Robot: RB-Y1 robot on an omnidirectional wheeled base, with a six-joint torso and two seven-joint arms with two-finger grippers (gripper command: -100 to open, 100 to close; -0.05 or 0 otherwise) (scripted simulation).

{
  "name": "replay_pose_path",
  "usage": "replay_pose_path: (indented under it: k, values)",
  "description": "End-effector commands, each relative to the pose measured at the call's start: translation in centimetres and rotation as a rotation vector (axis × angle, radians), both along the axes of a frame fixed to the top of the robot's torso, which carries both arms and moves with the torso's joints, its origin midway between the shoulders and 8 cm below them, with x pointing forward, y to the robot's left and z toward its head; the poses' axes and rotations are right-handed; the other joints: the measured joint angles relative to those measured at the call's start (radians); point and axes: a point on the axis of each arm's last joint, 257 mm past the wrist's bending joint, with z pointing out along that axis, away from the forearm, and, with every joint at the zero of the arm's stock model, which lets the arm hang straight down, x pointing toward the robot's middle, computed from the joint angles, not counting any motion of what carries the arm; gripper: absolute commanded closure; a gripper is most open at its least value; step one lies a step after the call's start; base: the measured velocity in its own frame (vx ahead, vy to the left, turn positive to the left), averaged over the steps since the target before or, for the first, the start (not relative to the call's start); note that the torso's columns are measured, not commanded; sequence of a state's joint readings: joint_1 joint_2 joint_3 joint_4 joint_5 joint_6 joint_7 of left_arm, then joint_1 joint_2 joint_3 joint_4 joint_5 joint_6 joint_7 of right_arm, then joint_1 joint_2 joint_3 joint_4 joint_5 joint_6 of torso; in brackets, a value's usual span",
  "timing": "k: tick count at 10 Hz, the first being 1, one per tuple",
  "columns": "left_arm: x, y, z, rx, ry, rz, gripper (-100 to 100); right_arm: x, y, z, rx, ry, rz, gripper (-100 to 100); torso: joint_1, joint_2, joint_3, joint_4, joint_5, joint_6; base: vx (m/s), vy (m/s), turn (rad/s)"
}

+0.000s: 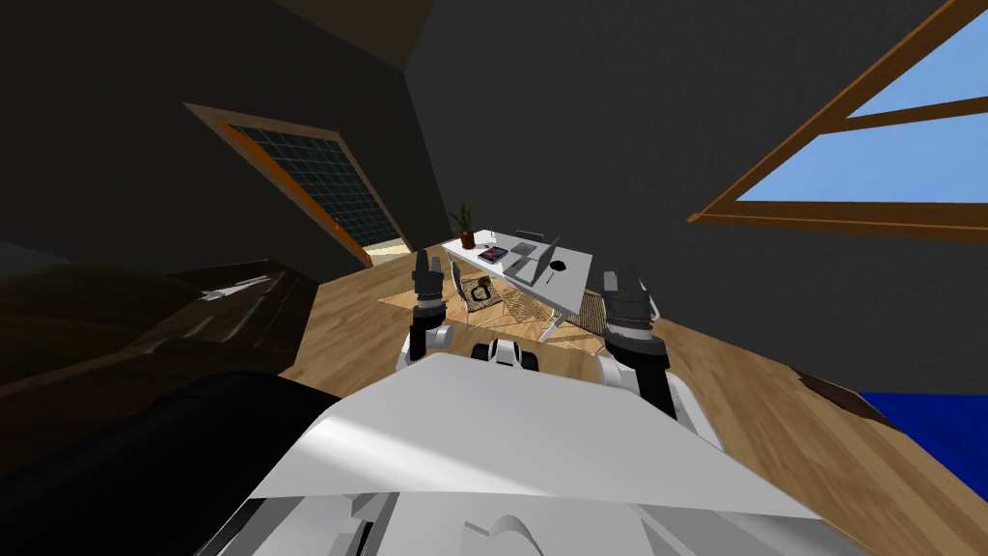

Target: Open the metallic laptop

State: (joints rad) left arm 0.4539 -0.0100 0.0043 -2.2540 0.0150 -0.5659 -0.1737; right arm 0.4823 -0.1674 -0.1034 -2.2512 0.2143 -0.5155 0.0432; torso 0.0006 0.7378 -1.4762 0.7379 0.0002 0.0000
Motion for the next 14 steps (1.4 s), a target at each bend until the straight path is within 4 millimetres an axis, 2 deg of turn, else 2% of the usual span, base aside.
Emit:
replay_pose_path:
  k: [1, 7, 13, 14]
  values:
    - [0.0, 0.0, 0.0, 0.000, 0.000, 0.000, 0, 1.7, -1.5, -2.2, -0.139, 0.067, -0.107, -100, -0.001, 0.001, 0.001, 0.000, 0.000, 0.000, -0.114, 0.013, 0.134]
    - [0.0, 0.0, 0.0, 0.000, 0.000, 0.000, 0, 4.9, -6.5, -7.7, -0.479, 0.232, -0.365, -100, 0.000, -0.002, -0.001, 0.000, 0.000, 0.000, -0.095, 0.035, 0.137]
    - [0.0, 0.0, 0.0, 0.000, 0.000, 0.000, 0, 7.5, -14.1, -13.4, -0.849, 0.419, -0.594, -100, 0.000, -0.002, -0.001, 0.000, 0.000, 0.000, -0.020, 0.084, 0.164]
    - [0.0, 0.0, 0.0, 0.000, 0.000, 0.000, 0, 7.5, -14.1, -13.4, -0.851, 0.420, -0.596, -100, -0.001, -0.001, -0.001, 0.000, 0.000, 0.000, 0.028, 0.057, 0.035]
